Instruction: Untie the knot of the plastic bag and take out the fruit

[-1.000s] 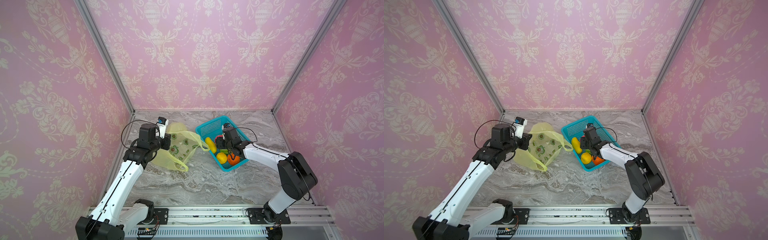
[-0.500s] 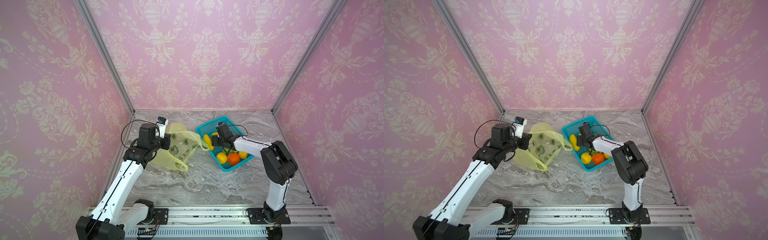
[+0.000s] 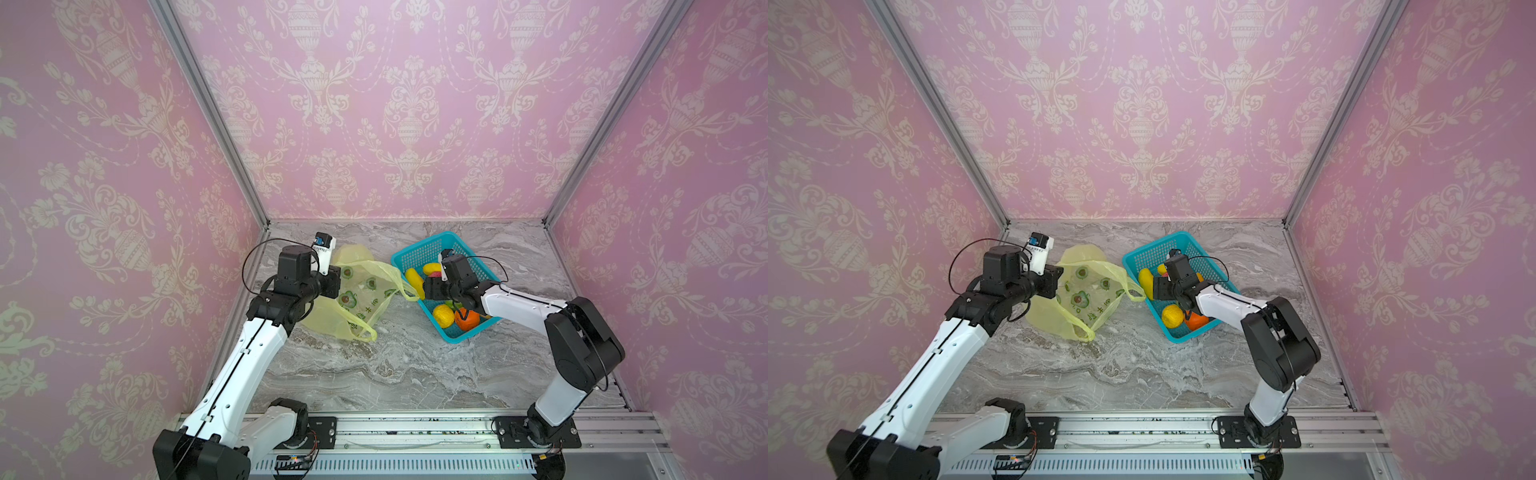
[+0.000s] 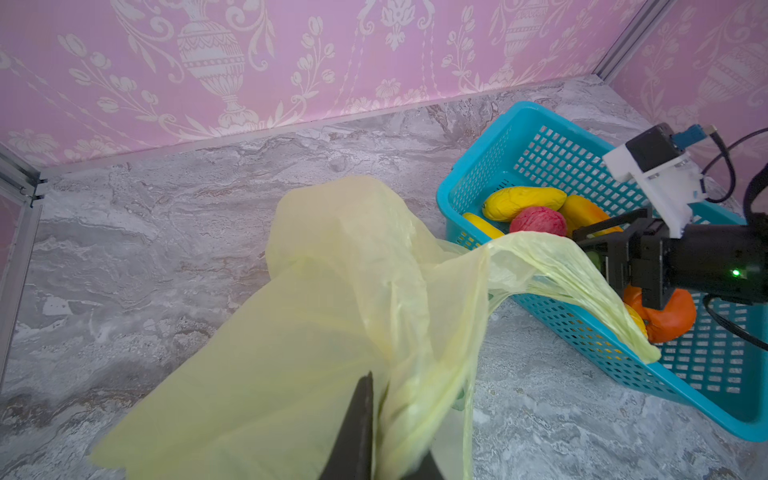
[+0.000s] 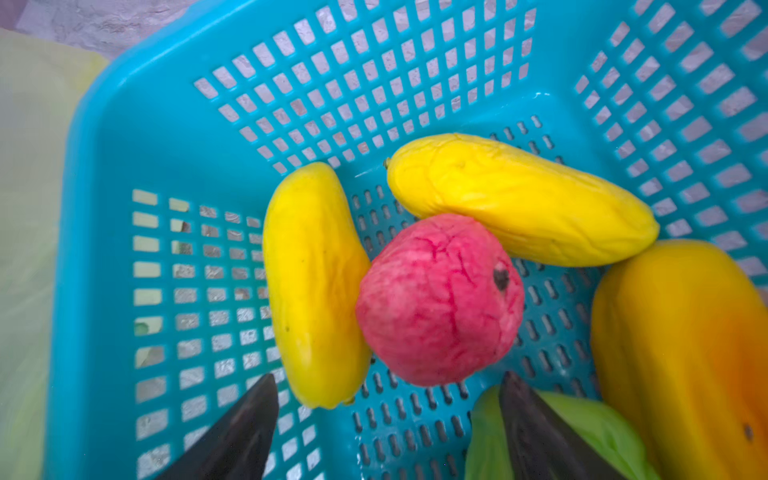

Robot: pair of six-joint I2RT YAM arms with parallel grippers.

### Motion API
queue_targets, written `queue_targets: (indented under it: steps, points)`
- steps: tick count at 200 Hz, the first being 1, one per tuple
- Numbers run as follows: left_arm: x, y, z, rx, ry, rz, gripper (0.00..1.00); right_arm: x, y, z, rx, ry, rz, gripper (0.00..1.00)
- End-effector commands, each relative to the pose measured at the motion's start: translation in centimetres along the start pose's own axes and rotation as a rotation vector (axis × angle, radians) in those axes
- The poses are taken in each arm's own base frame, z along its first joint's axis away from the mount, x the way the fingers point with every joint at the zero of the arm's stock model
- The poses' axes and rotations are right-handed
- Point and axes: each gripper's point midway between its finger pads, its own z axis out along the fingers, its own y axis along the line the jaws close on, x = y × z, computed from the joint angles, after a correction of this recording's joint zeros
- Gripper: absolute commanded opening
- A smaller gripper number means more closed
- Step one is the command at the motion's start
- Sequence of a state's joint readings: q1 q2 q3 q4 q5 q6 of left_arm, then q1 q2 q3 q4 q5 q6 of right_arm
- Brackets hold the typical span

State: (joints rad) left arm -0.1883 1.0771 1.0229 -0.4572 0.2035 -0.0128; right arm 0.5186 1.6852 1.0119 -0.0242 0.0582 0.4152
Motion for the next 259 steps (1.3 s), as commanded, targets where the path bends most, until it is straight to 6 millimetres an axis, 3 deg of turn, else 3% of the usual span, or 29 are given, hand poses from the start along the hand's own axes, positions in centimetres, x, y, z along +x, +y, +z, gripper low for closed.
queue_targets:
  steps: [1,46,80,100,146,157,158,159,160,161,163,165,195,223,231,236,259]
  points:
    - [-1.3,0.3,0.0,0.008,-0.017,-0.036,0.12,-1.2,1.3,-2.6,-0.047,-0.065,-0.034,0.85]
    - [-6.6,1.8,2.0,0.042,-0.069,-0.223,0.08,-2.3,0.3,-6.5,-0.019,-0.155,-0.05,0.88]
    - [-8.7,4.2,4.0,-0.051,-0.127,-0.322,0.08,-2.7,-0.1,-8.0,-0.009,-0.197,-0.058,0.89]
    - [-9.0,4.3,5.7,-0.028,-0.146,-0.349,0.08,-3.0,0.0,-8.3,-0.011,-0.209,-0.062,0.89]
    - [-6.7,3.9,8.4,0.026,-0.108,-0.34,0.12,-3.7,0.2,-9.1,-0.027,-0.256,-0.068,0.88]
    - [-6.7,3.6,8.4,0.044,-0.119,-0.324,0.24,-3.7,0.2,-9.2,-0.028,-0.262,-0.068,0.88]
    - [-6.8,3.6,8.3,0.046,-0.121,-0.322,0.32,-3.7,0.2,-9.2,-0.029,-0.262,-0.067,0.88]
    - [-6.8,3.6,8.3,0.048,-0.122,-0.321,0.48,-3.7,0.2,-9.2,-0.029,-0.262,-0.068,0.88]
    - [-6.8,3.5,8.3,0.051,-0.124,-0.318,0.73,-3.7,0.2,-9.2,-0.029,-0.262,-0.068,0.88]
    - [-6.9,3.4,8.3,0.054,-0.125,-0.317,0.85,-3.7,0.2,-9.3,-0.028,-0.263,-0.067,0.88]
    - [-6.9,3.3,8.2,0.061,-0.125,-0.313,0.96,-3.7,0.2,-9.3,-0.029,-0.263,-0.067,0.88]
    - [-7.0,3.2,8.2,0.066,-0.126,-0.31,0.98,-3.7,0.2,-9.3,-0.028,-0.263,-0.067,0.88]
    - [-8.8,2.8,5.3,0.056,-0.175,-0.298,0.99,-4.0,-0.5,-10.4,0.007,-0.275,-0.036,0.87]
    - [-10.3,4.9,-0.7,-0.123,-0.354,-0.285,0.99,-5.1,-1.9,-13.0,0.083,-0.294,0.009,0.92]
    - [-10.3,6.1,-2.9,-0.207,-0.422,-0.293,0.99,-5.8,-2.5,-14.0,0.119,-0.299,0.022,0.93]
    - [-10.0,6.8,-4.2,-0.261,-0.462,-0.303,0.99,-6.1,-3.0,-14.7,0.147,-0.3,0.032,1.0]
    - [-7.3,9.9,-9.8,-0.493,-0.639,-0.363,0.99,-8.0,-4.7,-17.7,0.242,-0.322,0.067,1.0]
